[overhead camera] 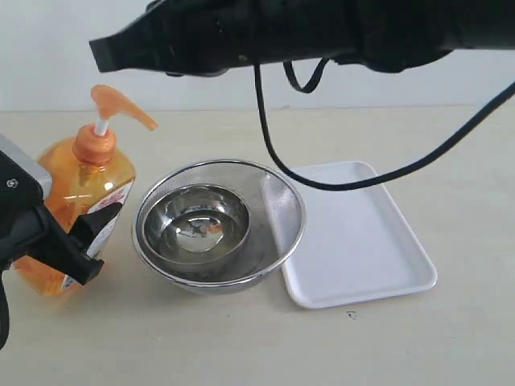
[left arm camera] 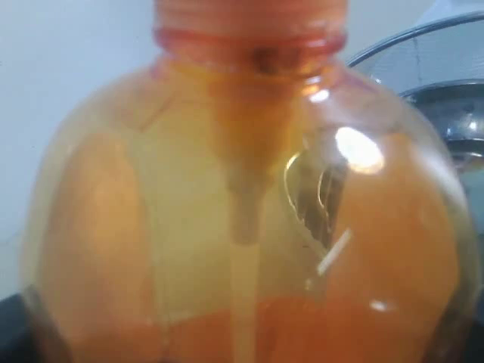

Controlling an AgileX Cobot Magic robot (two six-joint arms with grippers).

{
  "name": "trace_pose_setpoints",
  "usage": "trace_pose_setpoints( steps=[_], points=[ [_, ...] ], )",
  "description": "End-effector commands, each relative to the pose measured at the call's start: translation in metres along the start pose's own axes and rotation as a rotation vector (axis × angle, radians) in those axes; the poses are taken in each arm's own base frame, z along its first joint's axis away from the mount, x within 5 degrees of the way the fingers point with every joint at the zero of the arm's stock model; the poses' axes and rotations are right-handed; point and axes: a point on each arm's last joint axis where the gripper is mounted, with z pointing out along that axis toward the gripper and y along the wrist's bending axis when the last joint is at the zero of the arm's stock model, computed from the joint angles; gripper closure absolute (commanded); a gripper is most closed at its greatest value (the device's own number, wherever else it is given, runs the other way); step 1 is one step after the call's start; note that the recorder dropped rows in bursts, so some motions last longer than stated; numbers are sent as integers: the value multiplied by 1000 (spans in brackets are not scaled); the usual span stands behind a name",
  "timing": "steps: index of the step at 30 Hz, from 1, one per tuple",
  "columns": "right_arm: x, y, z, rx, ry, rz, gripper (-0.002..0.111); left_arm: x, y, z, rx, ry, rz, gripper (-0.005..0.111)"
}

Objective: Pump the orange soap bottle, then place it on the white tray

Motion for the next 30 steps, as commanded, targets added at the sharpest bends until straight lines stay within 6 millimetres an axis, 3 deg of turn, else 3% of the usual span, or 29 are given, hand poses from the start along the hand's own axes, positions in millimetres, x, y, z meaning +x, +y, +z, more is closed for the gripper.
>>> trace_pose_setpoints(
  steps=[1,10,15,23,30],
  points=[
    [-16,7,-21,-18,-49,8,108,-8,4,2,-29,-50,44,102],
    [-9,13,-24,-75,43,-16,108,-10,8,5,-55,-45,34,102],
    [-8,12,-24,-73,46,-21,108,-12,14,10,-74,14,-28,102],
    [-9,10,-23,-48,32,-24,108,-18,21,11,-139,-33,-66,102],
    [3,5,-8,-31,69,-24,108,-20,22,14,-124,-11,-68,102]
  ],
)
